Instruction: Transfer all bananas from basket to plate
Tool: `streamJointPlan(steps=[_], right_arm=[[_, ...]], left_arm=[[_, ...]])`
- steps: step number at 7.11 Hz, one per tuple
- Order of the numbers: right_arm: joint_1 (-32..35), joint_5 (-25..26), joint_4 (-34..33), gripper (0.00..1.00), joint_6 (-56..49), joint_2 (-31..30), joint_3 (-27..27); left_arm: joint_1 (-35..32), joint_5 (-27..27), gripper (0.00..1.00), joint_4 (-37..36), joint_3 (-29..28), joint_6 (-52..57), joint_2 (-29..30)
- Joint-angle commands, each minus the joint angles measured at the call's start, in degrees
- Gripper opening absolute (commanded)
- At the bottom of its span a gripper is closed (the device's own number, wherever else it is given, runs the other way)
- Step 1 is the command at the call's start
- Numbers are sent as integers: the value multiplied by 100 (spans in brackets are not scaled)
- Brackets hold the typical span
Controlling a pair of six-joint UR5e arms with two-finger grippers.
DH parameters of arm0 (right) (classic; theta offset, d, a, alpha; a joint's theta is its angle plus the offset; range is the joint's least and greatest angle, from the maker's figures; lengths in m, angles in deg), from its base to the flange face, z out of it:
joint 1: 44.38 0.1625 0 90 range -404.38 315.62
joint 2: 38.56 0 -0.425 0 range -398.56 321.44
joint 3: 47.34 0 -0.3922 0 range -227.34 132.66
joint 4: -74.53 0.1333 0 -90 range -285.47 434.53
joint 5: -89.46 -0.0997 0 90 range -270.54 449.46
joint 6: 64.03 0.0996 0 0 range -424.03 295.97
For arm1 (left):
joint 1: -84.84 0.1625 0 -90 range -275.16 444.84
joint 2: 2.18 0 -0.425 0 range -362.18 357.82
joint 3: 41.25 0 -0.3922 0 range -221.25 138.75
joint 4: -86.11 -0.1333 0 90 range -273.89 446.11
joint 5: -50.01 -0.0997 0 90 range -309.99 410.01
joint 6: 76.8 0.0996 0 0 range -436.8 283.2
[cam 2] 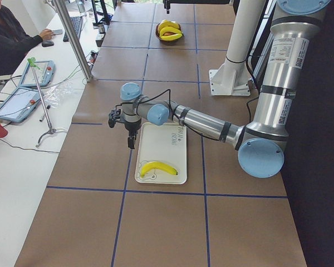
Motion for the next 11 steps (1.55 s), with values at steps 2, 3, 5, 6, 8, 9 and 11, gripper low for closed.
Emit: streamJointPlan(steps=[2, 3, 5, 6, 8, 9, 11], right_arm=[[73, -367, 1289, 100, -244, -146, -998], [73, -385, 1628, 100, -173, -190, -1178], [73, -385, 1657, 100, 72, -199, -1433], [65, -394, 1657, 100, 65, -216, -1469], [-197, -421, 1666, 100, 56, -295, -1470], [-347, -421, 1640, 100, 47, -304, -1478], [-471, -429, 1640, 100, 29, -365, -1522]], left_arm=[[386, 62, 100, 41, 44, -751, 134], [439, 106, 100, 42, 45, -969, 160], [553, 89, 100, 50, 141, -989, 161], [554, 80, 100, 50, 141, -1024, 161], [563, 88, 100, 50, 150, -1068, 161], [563, 89, 100, 50, 150, -1060, 161], [563, 97, 100, 50, 159, -1068, 169]])
